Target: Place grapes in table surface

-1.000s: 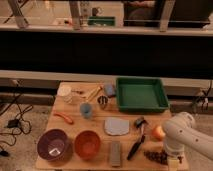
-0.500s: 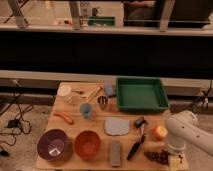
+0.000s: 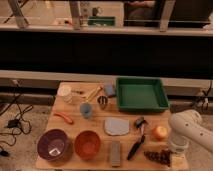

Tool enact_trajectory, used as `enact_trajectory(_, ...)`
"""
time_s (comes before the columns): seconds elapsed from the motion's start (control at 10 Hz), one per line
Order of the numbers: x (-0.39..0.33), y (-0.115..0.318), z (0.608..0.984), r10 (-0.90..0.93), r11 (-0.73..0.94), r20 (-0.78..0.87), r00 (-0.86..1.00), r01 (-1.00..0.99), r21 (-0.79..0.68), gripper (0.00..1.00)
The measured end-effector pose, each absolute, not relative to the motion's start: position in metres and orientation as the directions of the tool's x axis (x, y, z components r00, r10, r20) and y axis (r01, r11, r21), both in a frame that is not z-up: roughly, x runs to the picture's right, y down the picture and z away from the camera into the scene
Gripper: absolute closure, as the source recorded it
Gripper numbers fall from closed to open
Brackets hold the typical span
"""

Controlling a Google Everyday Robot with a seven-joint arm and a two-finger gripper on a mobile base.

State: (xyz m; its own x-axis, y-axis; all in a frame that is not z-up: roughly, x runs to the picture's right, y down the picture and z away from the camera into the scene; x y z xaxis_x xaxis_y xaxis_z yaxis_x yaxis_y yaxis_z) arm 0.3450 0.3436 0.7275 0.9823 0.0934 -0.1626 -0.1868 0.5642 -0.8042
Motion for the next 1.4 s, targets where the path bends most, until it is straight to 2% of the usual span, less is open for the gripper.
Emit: enact_trajectory(1.4,0.335,0.356,0.716,0.102,0.504,-0.201,0.974,-0.225,-0.834,0.2)
